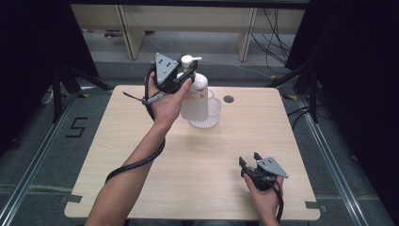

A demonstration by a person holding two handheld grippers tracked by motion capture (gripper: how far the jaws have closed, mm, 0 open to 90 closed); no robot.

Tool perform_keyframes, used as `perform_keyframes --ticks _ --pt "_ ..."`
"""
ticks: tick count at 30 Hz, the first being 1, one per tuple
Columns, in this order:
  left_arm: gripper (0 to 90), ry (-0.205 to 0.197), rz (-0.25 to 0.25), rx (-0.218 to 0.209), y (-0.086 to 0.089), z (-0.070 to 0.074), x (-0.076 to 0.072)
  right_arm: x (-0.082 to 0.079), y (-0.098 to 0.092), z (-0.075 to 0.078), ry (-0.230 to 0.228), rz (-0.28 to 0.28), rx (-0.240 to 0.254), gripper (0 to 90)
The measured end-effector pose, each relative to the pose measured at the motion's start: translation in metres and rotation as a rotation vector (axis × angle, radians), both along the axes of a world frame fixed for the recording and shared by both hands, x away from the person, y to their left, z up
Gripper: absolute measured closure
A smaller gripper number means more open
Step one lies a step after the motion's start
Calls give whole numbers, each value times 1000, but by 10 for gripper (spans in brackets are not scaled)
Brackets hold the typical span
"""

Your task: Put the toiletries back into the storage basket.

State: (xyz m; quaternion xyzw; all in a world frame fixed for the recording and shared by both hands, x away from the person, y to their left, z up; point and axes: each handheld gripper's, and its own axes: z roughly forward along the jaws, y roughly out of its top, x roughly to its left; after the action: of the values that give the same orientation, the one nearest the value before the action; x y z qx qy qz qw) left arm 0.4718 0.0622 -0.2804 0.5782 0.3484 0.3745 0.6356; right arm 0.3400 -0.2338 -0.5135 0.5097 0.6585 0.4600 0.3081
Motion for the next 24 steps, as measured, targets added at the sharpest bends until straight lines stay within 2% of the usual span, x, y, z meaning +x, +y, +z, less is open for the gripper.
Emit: perform_keyframes --ticks 4,6,7,8,10,11,12,17,19,20,21,23,24 --pt "585 2 0 3 -1 2 3 1 -1 0 -12 9 -13 383" --pt "585 3 0 3 -2 3 4 1 -1 -1 -11 13 -2 383" --pt "585 4 0 3 -3 3 5 2 -3 0 -27 19 -30 383" --pt "585 3 8 5 -4 3 6 2 -2 -1 -22 23 -17 383" --pt "585 7 1 2 -5 4 8 2 -2 0 -19 21 -21 383" --pt "585 7 1 2 -5 4 9 0 0 0 1 -1 0 383" --pt "585 7 0 -2 -6 4 10 0 0 0 -1 -2 3 383" --pt "585 4 -1 4 -10 4 15 2 -2 0 -21 19 -20 383" --pt "585 5 -2 7 -11 5 16 0 0 0 3 -2 5 383" --pt "585 5 4 8 -11 5 17 2 -3 0 -32 13 -37 382" --pt "585 9 -2 2 -12 5 18 2 -4 0 -28 16 -40 382" --pt "585 10 0 6 -13 5 19 3 -3 -1 -30 22 -30 382" --pt "585 11 0 10 -14 5 20 1 -1 0 -14 12 -10 382"
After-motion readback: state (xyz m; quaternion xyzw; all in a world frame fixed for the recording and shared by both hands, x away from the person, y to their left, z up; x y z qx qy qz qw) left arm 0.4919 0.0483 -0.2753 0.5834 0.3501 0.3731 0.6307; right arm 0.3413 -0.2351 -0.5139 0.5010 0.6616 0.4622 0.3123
